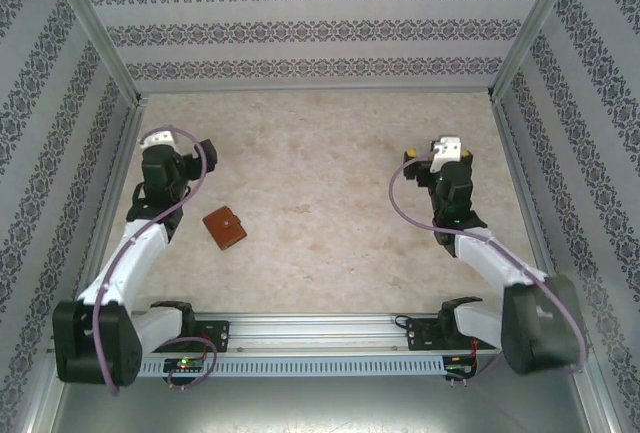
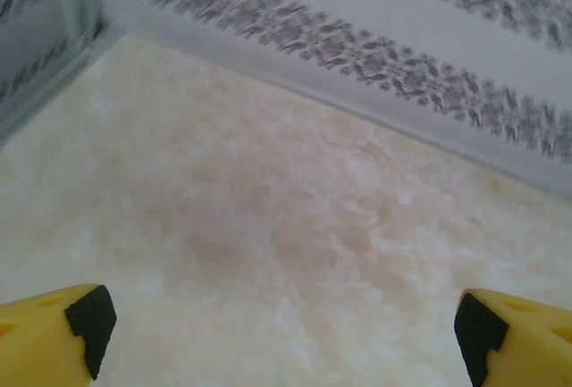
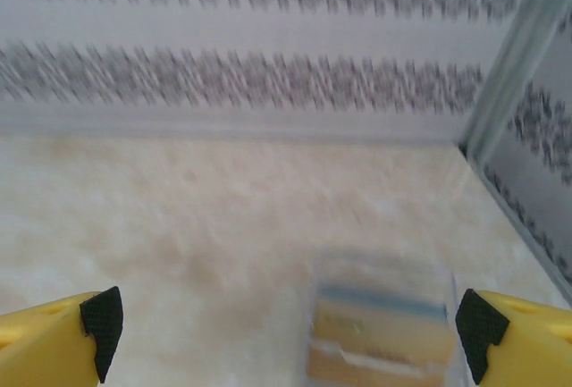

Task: Put the credit cards into the card holder
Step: Move the card holder to the center of the table.

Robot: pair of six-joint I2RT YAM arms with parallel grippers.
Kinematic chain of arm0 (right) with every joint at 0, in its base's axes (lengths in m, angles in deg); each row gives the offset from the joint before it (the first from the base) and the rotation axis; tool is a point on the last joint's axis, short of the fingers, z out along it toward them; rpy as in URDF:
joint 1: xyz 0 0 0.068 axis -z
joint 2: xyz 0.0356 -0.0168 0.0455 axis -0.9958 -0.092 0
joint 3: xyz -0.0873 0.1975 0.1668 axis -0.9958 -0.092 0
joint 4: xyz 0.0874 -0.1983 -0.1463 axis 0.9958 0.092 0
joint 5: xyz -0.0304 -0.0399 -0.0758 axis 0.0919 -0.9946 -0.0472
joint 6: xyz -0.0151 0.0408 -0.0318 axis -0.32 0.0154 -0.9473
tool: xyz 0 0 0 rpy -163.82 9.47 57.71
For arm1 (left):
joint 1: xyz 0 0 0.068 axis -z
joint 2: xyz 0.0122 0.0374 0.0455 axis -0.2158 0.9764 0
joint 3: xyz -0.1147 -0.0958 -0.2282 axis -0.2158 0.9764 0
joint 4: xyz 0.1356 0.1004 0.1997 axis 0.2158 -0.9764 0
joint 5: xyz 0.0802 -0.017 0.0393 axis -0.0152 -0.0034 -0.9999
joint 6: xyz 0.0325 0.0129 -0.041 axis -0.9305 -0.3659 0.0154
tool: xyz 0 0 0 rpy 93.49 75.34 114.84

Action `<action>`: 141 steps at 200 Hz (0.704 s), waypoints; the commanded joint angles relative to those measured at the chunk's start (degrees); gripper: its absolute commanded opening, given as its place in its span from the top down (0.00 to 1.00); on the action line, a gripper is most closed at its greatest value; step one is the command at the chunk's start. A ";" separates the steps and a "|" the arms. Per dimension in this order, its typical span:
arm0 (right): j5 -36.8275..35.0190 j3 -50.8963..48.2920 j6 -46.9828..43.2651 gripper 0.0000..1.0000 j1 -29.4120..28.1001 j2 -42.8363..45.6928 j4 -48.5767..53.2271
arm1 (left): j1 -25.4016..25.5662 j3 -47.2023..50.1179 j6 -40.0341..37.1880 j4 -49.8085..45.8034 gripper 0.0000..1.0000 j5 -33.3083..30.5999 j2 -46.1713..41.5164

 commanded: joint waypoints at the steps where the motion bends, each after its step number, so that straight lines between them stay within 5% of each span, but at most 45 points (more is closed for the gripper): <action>1: -2.63 1.18 11.43 0.02 -0.19 5.62 9.10 | -0.89 0.46 20.62 -29.40 0.01 1.77 -0.81; 17: -1.50 0.22 29.72 0.02 2.24 8.28 11.84 | -0.53 1.86 19.51 -32.64 0.01 11.83 0.20; 29: 8.44 2.46 30.03 0.02 3.18 7.18 13.58 | -0.47 4.30 19.32 -32.93 0.01 16.40 0.85; 50: 12.55 8.84 26.54 0.02 -1.22 1.96 22.22 | -0.42 7.95 16.34 -30.40 0.01 22.47 1.08; 122: 12.09 10.19 27.16 0.02 -7.58 0.08 23.57 | 2.14 13.71 18.94 -17.96 0.00 18.28 4.55; 141: 12.38 9.67 26.87 0.02 -7.62 1.90 23.91 | 5.05 10.81 17.48 -15.27 0.15 18.95 9.00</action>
